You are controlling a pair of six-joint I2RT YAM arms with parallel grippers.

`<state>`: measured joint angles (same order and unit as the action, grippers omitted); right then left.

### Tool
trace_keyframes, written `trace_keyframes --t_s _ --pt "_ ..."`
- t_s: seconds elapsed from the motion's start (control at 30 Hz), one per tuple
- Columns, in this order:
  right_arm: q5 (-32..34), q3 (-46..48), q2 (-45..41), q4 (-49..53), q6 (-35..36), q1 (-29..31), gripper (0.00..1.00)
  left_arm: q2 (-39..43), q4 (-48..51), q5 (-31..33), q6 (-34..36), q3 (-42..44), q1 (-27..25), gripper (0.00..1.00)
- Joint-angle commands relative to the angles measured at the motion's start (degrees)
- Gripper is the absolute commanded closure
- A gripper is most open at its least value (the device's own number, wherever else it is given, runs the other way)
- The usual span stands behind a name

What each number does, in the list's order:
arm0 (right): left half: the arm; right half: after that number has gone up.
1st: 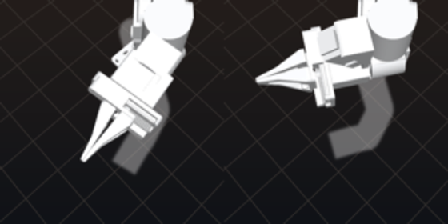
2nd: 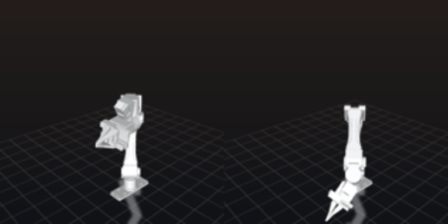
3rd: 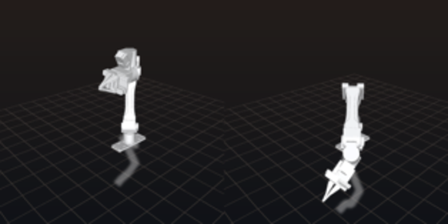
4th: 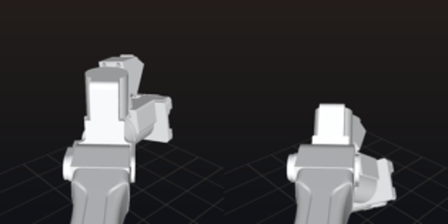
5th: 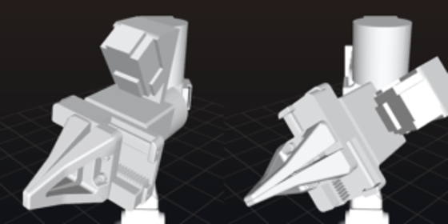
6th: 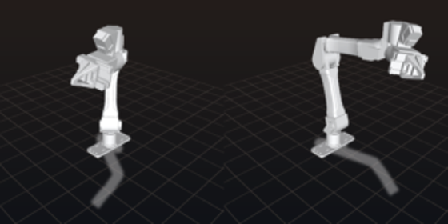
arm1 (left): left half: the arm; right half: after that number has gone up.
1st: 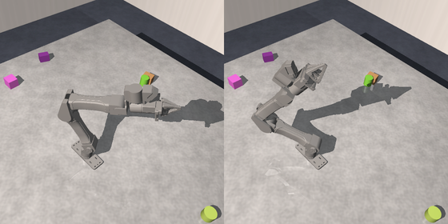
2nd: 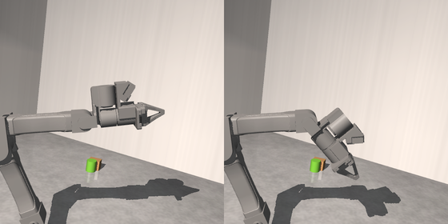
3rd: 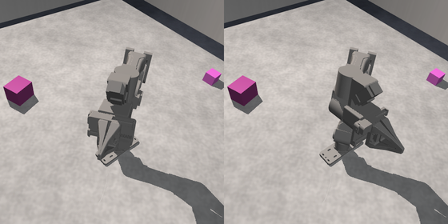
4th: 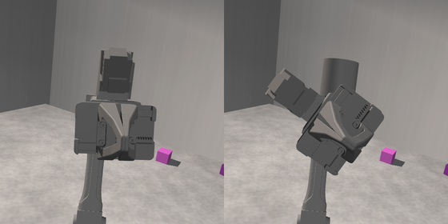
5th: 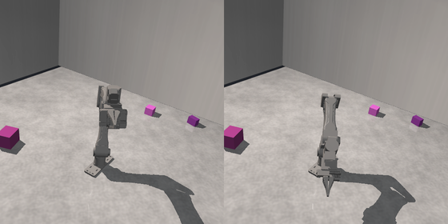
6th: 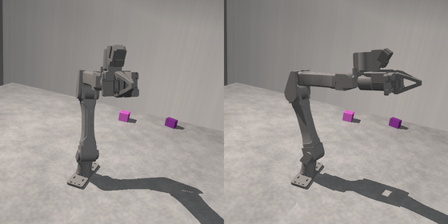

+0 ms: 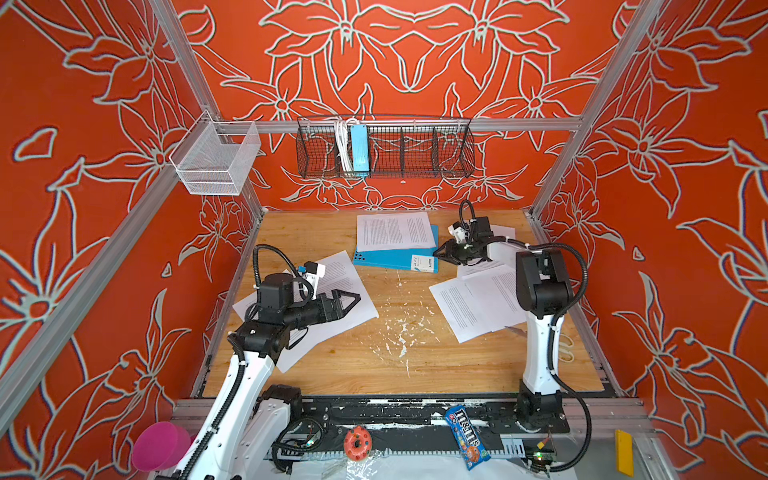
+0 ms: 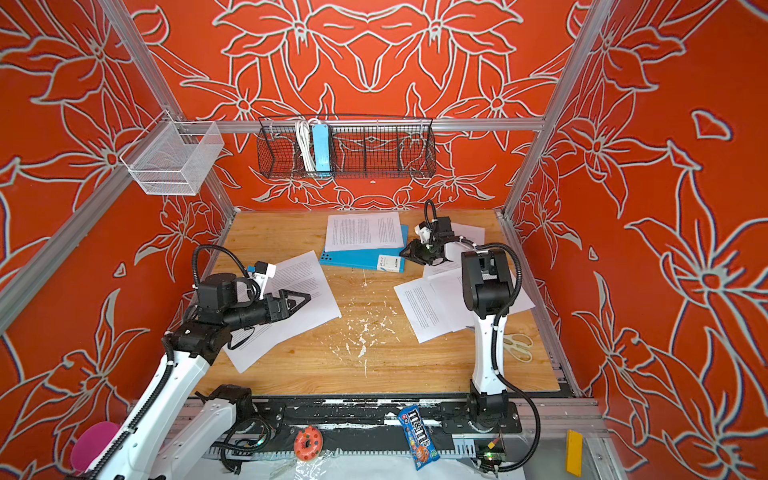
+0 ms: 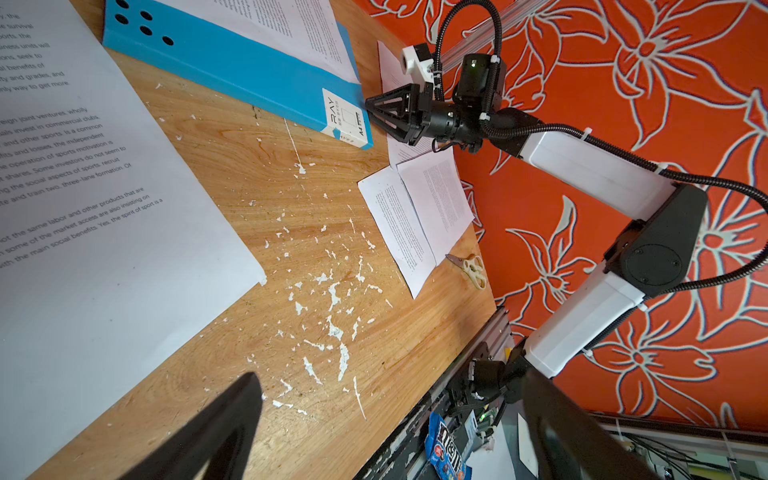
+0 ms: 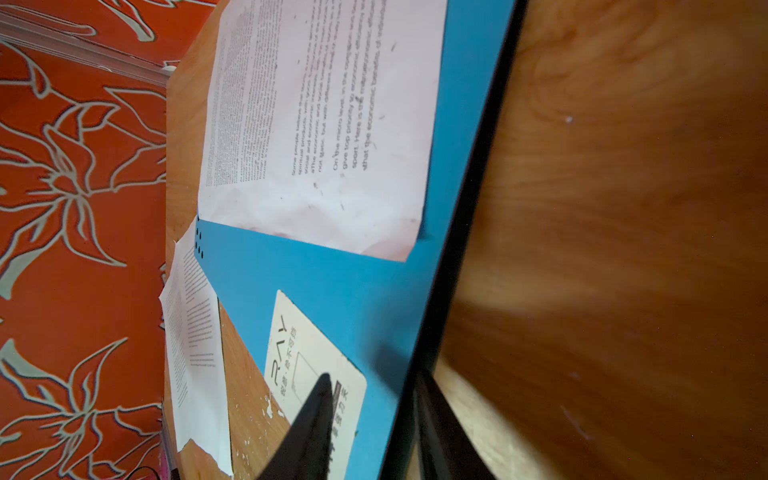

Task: Put the files into the folder
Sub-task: 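Grasp the blue folder's edge with the right gripper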

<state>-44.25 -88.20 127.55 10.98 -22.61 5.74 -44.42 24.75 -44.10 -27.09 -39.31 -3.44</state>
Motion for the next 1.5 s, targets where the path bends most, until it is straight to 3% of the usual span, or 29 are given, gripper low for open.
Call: trace_keyframes --t_s 0.0,0.53,0.93,1.0,1.37,1.47 --pt "-2.22 -1.11 1.19 -1.71 -0.65 -0.09 0.69 0.3 -0.85 -0.9 -0.38 0.9 -0.38 0.03" --pt "-9.86 -0.4 6.07 -13.95 -10.08 -0.2 0.75 0.32 -0.98 -1.0 -0.35 0.99 -0.51 0.03" --pt "-10.76 0.14 8.12 -19.1 -14.92 -0.15 0.75 0.3 -1.02 -1.08 -0.48 0.99 -0.6 0.03" --pt "-11.41 0.59 8.49 -21.85 -17.02 -0.18 0.8 0.3 -1.02 -1.1 -0.46 0.94 -0.6 0.03" --pt "-10.49 5.58 -1.73 -28.32 -21.26 -0.19 1.0 0.46 -1.19 -1.08 -0.56 1.08 -0.6 0.03" --pt "-10.42 6.72 -5.79 -30.05 -23.13 -0.06 1.0 0.48 -1.18 -1.08 -0.55 1.08 -0.58 0.02"
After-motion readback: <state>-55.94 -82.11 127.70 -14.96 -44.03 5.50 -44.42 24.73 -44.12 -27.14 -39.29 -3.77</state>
